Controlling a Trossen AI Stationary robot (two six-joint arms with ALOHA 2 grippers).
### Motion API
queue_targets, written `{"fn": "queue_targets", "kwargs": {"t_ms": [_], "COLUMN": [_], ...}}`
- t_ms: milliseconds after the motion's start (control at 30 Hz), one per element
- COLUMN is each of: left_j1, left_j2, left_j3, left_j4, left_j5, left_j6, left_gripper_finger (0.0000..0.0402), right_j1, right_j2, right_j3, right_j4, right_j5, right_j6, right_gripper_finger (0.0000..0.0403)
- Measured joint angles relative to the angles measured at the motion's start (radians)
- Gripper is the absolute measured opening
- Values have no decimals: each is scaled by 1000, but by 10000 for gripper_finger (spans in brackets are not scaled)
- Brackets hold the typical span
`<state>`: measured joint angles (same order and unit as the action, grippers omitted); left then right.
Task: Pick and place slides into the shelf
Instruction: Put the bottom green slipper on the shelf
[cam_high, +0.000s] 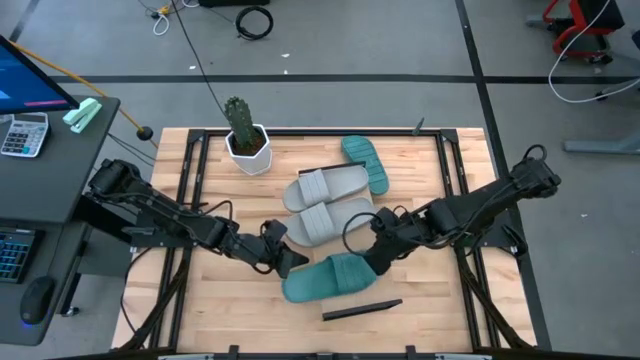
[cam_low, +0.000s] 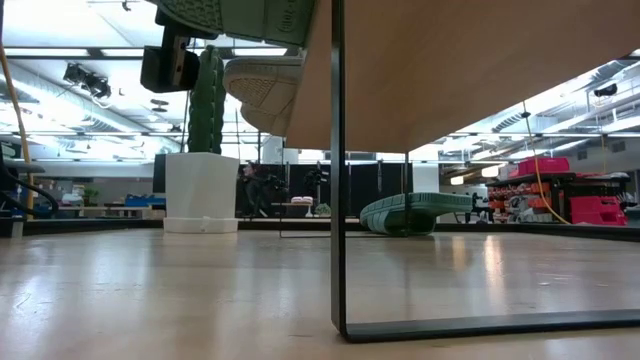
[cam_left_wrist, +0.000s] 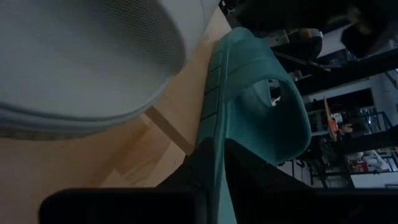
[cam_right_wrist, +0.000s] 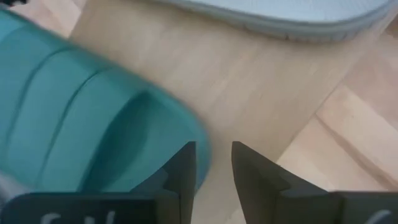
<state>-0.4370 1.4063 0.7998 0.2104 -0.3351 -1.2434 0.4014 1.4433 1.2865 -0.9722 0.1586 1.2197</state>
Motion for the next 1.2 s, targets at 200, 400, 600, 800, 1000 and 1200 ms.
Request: {"fn": "queue_targets", "kwargs": {"t_ms": [200,400,600,800,1000,1200], "left_j1": [0,0,10,29,37,37], "left_j2": [0,0,0,0,0,0], "left_j3": [0,0,0,-1,-1,-1], "left_j4": [0,-38,-51,-38,35,37], "left_j5": [10,74,-1,-4,-1,-1], "left_j6": [9,-24,-24,-16,23,28], "left_gripper_finger": [39,43,47,34,30,31], "right_j1": [55,105,106,87,58,76], "right_j2": [-58,-103,-100,-72,-63,-50], "right_j3": [0,0,0,0,1,-4], "right_j4": [7,-5,-5,28,203,224], "right_j5": [-19,55,125,175,18,15], "right_j6": [31,44,55,32,26,123], "right_gripper_finger": [109,101,90,79,81,94]}}
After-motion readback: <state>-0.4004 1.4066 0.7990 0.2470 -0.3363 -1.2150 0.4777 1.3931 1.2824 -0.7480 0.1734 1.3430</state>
